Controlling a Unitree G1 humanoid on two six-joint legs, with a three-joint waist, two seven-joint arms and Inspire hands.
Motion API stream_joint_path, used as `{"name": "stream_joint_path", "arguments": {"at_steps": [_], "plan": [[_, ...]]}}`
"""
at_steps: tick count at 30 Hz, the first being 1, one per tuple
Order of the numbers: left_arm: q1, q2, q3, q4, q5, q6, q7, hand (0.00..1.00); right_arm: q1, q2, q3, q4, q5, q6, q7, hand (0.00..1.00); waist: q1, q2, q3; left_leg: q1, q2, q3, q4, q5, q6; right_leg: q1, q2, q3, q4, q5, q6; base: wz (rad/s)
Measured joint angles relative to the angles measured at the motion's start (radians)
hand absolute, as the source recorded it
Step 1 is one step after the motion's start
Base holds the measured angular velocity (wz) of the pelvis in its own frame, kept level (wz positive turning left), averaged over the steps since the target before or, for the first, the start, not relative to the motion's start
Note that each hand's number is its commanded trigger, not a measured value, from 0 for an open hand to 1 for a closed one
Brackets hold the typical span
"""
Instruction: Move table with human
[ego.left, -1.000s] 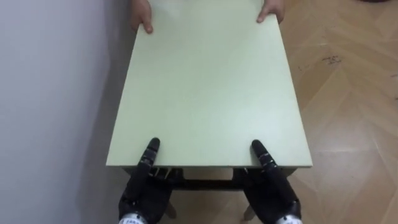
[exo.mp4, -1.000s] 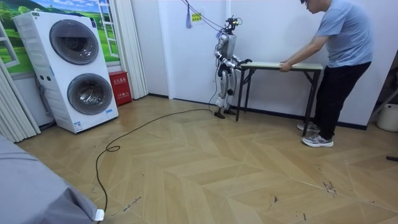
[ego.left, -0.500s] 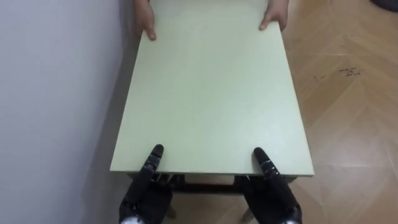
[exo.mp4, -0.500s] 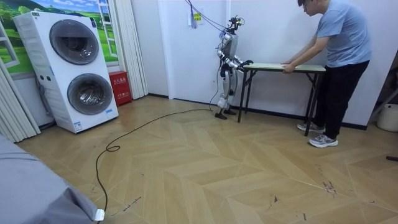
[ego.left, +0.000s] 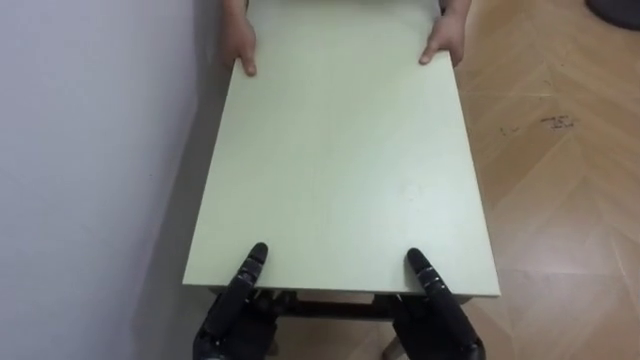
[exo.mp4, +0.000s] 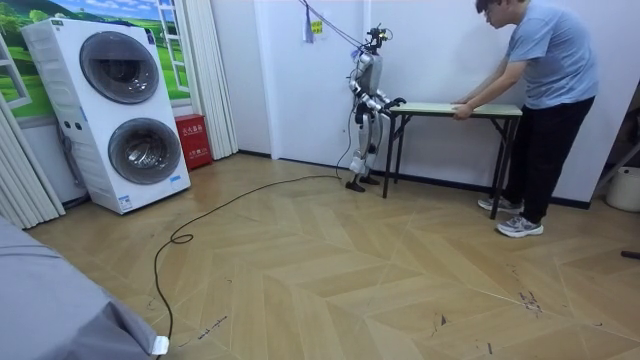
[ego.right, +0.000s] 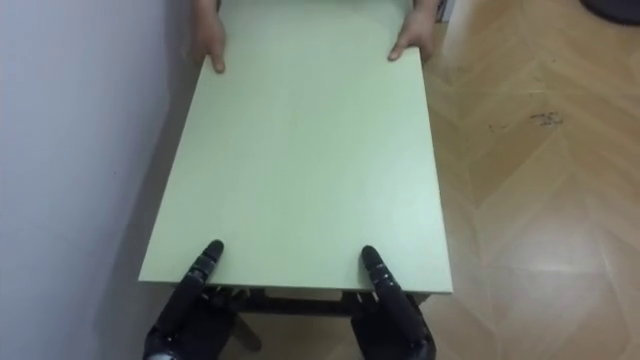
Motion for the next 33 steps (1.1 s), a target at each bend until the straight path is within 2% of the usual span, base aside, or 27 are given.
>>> {"name": "stream_joint_path", "arguments": {"at_steps": [9,10,11,12,13,16,19,21,25,28,29,30,33], "plan": [[0.003,-0.004,-0.002,0.007,0.008,0.001,0.0,1.0,0.008,-0.001,-0.002,0.002,0.001,0.001,0.0,1.0,0.005,0.002,-0.0014,0.013,0.001,0.007,-0.002,0.0,0.0,0.013,0.0,-0.001,0.0,0.0,0.0,0.0],[0.003,-0.005,-0.001,0.007,0.009,0.001,0.0,0.78,0.009,-0.001,-0.002,0.003,0.001,0.001,0.0,1.0,0.006,0.002,-0.0014,0.015,0.001,0.007,-0.003,0.0,0.0,0.014,0.0,-0.001,0.0,0.0,0.0,0.0],[0.006,-0.005,-0.001,0.008,0.011,0.002,0.0,0.6,0.01,-0.001,-0.002,0.006,0.001,0.001,0.001,0.76,0.005,0.002,-0.0015,0.021,0.001,0.007,-0.008,0.0,0.0,0.018,0.0,-0.002,0.0,0.0,0.0,0.0],[0.009,-0.006,-0.001,0.008,0.012,0.004,0.0,0.29,0.011,-0.001,-0.002,0.009,0.001,0.001,0.003,0.42,0.005,0.003,-0.0022,0.025,0.001,0.007,-0.008,0.0,0.0,0.022,0.0,-0.001,0.0,0.0,0.0,0.0],[0.01,-0.006,-0.001,0.008,0.012,0.004,0.0,0.0,0.012,-0.001,-0.002,0.01,0.001,0.001,0.004,0.0,0.005,0.003,-0.0025,0.025,0.001,0.008,-0.008,0.0,0.0,0.022,0.0,-0.001,0.0,0.0,0.0,0.0],[0.015,-0.006,-0.002,0.008,0.018,0.004,-0.001,0.0,0.016,-0.002,-0.002,0.011,0.0,0.001,0.008,0.0,0.002,0.005,-0.0044,0.026,0.001,0.007,-0.008,0.0,0.0,0.024,0.0,-0.003,0.0,0.0,0.0,0.0],[0.015,0.015,-0.001,0.007,0.128,0.004,-0.024,0.0,0.017,-0.022,-0.001,0.011,-0.013,0.002,0.026,0.0,0.003,0.012,-0.0087,0.037,0.001,0.007,-0.008,0.0,0.0,0.035,0.0,-0.003,0.0,0.0,0.0,0.0],[0.015,0.024,-0.001,0.008,0.227,0.004,-0.04,0.0,0.016,-0.026,-0.004,0.02,-0.047,0.001,0.04,0.0,0.005,0.02,-0.0165,0.048,0.001,0.008,-0.009,0.0,0.0,0.045,0.0,-0.003,0.0,0.0,0.0,0.0],[0.015,0.032,0.009,0.008,0.284,0.003,-0.057,0.0,0.016,-0.039,-0.005,0.024,-0.082,0.001,0.071,0.0,0.009,0.026,-0.0221,0.051,0.002,0.008,-0.012,0.0,0.0,0.051,0.001,-0.002,0.0,-0.001,0.0,0.0],[0.015,0.036,0.009,0.008,0.293,0.004,-0.06,0.0,0.019,-0.054,-0.001,0.025,-0.096,0.002,0.114,0.0,0.009,0.022,-0.0229,0.053,0.001,0.009,-0.01,0.003,0.001,0.054,0.002,-0.001,-0.015,-0.001,0.0,0.0],[0.017,0.042,0.009,0.008,0.293,0.002,-0.065,0.0,0.028,-0.063,-0.003,0.026,-0.112,0.001,0.13,0.0,0.008,0.011,-0.0217,0.055,0.001,0.008,-0.009,0.004,0.001,0.052,0.002,-0.003,-0.016,-0.001,0.0,0.0],[0.019,0.053,0.009,0.008,0.293,-0.004,-0.075,0.0,0.035,-0.064,-0.002,0.026,-0.125,0.001,0.145,0.0,0.008,0.007,-0.0264,0.055,0.001,0.008,-0.009,0.004,0.001,0.052,0.002,-0.004,-0.017,-0.001,0.001,0.0],[0.021,0.076,0.006,0.015,0.293,-0.019,-0.104,0.0,0.036,-0.067,-0.001,0.04,-0.144,0.001,0.176,0.0,0.008,-0.005,-0.0271,0.055,-0.001,0.008,-0.009,0.004,0.001,0.054,0.002,-0.006,-0.019,-0.001,0.0,0.0]]}}
